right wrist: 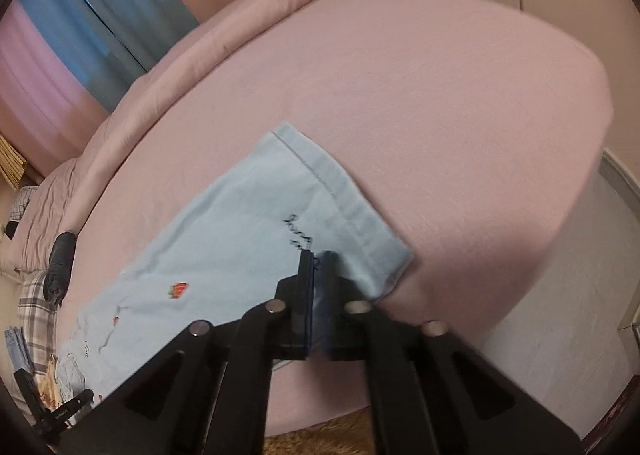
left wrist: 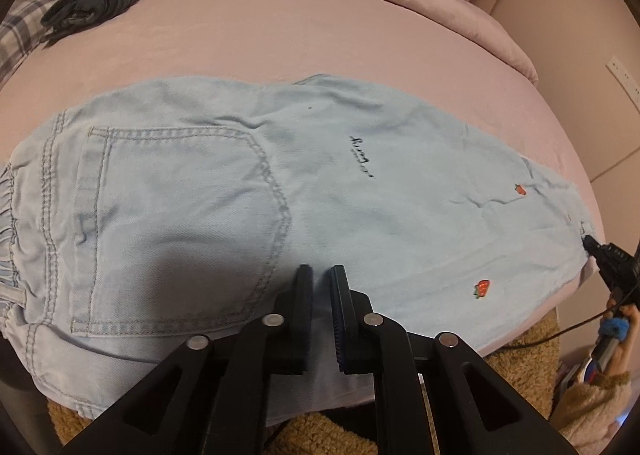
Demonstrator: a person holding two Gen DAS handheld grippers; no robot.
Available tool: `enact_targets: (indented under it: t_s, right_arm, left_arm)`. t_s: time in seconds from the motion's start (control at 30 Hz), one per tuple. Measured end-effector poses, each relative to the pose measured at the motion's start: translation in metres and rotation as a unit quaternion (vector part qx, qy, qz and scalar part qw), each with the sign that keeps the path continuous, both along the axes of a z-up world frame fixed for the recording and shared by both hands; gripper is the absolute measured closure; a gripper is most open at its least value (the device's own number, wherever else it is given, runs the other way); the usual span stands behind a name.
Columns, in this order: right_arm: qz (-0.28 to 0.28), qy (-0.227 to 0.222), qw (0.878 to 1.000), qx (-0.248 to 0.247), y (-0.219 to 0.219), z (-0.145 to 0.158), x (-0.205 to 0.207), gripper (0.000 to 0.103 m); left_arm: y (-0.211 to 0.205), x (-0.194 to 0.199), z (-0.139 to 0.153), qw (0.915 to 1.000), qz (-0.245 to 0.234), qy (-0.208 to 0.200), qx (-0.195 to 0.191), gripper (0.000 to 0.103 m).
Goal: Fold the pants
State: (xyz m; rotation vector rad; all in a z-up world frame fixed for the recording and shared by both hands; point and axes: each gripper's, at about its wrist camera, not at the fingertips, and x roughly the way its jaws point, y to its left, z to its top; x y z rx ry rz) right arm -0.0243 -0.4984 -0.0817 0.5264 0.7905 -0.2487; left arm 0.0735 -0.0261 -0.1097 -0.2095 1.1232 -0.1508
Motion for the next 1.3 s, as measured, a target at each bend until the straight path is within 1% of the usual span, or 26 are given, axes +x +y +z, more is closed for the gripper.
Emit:
enact_targets:
  t_s: [0.03,0.07,0.13,0.2,0.23,0.3,0.33,0.4,0.53,0.6,0.67,0.73,0.77,0.8,0.83,0.87,0.9,0.93,1.0,1.03,1.1,1.17,1.2,1.23,1.27,1.3]
  right_arm:
    - [0.008,-0.007,1.000,-0.011,0.011,0.005,-0.001,0.074]
    - [0.029,-0.023,0.999,-0.019,0.022,0.010,-0.008,0.069]
    - [0.074,-0.047,0.996,-0.008,0.041,0.014,-0.014,0.068]
    - [0.106,-0.046,0.993,-0.010,0.056,0.009,-0.016,0.068]
    - [0.118,-0.039,0.992,-0.020,0.064,0.006,-0.015,0.070]
    - [0.121,-0.008,0.990,-0.072,0.071,-0.007,-0.013,0.074]
    - [0.111,0.007,0.990,-0.089,0.069,-0.013,-0.012,0.086]
    - [0.087,0.003,0.993,-0.079,0.052,-0.017,-0.015,0.103]
    - [0.050,0.000,0.996,-0.074,0.020,-0.014,-0.020,0.103]
    - [0.029,0.008,0.995,-0.099,0.012,-0.012,-0.016,0.103]
    - [0.024,0.003,0.998,-0.064,0.002,-0.010,-0.016,0.103]
    - [0.019,0.003,0.999,-0.048,-0.001,-0.004,-0.015,0.101]
    - [0.018,-0.003,0.998,-0.054,0.001,0.004,-0.019,0.097]
    - [0.011,-0.011,0.998,-0.067,0.001,0.010,-0.024,0.080]
    - [0.000,-0.020,0.996,-0.083,0.007,0.017,-0.025,0.050]
    - [-0.019,-0.028,0.995,-0.094,0.008,0.023,-0.026,0.035]
    - [-0.029,-0.030,0.995,-0.092,0.005,0.023,-0.027,0.025]
    - [-0.032,-0.030,0.996,-0.083,0.000,0.021,-0.026,0.027]
    - [-0.038,-0.009,0.998,-0.055,-0.011,0.011,-0.023,0.027]
    - [-0.035,-0.005,0.999,-0.042,-0.016,0.005,-0.024,0.029]
    - [-0.014,-0.014,1.000,-0.010,-0.021,-0.006,-0.024,0.033]
    - [-0.002,-0.038,0.999,0.008,-0.020,-0.013,-0.019,0.035]
    - [0.001,-0.052,0.999,0.013,-0.017,-0.016,-0.017,0.040]
    - [0.008,-0.054,0.998,0.020,-0.015,-0.019,-0.012,0.052]
    - [0.008,-0.052,0.999,0.013,-0.009,-0.022,-0.012,0.060]
    - [0.010,-0.050,0.999,0.003,-0.006,-0.021,-0.009,0.078]
  left_arm:
    - [-0.002,-0.001,0.004,1.0000,-0.004,-0.001,0.001,0.091]
    - [-0.005,-0.001,0.008,1.0000,-0.006,-0.004,0.007,0.091]
    - [-0.020,-0.002,0.019,0.9993,-0.022,-0.025,0.015,0.091]
    - [-0.032,-0.003,0.028,0.9983,-0.043,-0.040,0.006,0.091]
    - [-0.041,-0.004,0.032,0.9973,-0.056,-0.047,-0.004,0.091]
    - [-0.056,-0.002,0.035,0.9952,-0.081,-0.051,-0.018,0.091]
    - [-0.064,-0.001,0.033,0.9945,-0.091,-0.048,-0.020,0.091]
    - [-0.075,0.002,0.025,0.9943,-0.099,-0.038,-0.007,0.091]
    - [-0.080,0.011,0.005,0.9955,-0.094,-0.011,0.006,0.091]
    - [-0.079,0.012,0.001,0.9955,-0.093,-0.013,0.009,0.091]
    - [-0.079,0.015,0.001,0.9959,-0.089,-0.011,0.008,0.091]
    - [-0.080,0.016,0.004,0.9962,-0.086,-0.010,0.006,0.091]
    - [-0.080,0.015,0.007,0.9962,-0.086,-0.011,0.005,0.091]
    - [-0.082,0.015,0.009,0.9962,-0.086,-0.014,0.006,0.091]
    - [-0.084,0.016,0.010,0.9961,-0.087,-0.016,0.006,0.091]
    - [-0.085,0.016,0.011,0.9959,-0.088,-0.018,0.006,0.091]
    - [-0.086,0.016,0.012,0.9958,-0.089,-0.020,0.003,0.091]
    - [-0.087,0.016,0.013,0.9958,-0.090,-0.021,-0.002,0.090]
    - [-0.090,0.017,0.012,0.9955,-0.092,-0.022,-0.009,0.089]
    - [-0.092,0.017,0.012,0.9953,-0.094,-0.022,-0.014,0.086]
    - [-0.095,0.017,0.010,0.9948,-0.097,-0.018,-0.026,0.083]
    - [-0.095,0.017,0.009,0.9942,-0.101,-0.014,-0.036,0.082]
    - [-0.097,0.018,0.008,0.9940,-0.102,-0.012,-0.040,0.082]
    - [-0.096,0.019,0.009,0.9938,-0.102,-0.011,-0.041,0.081]
    - [-0.097,0.020,0.010,0.9937,-0.103,-0.011,-0.041,0.080]
    - [-0.098,0.021,0.012,0.9935,-0.104,-0.012,-0.044,0.079]
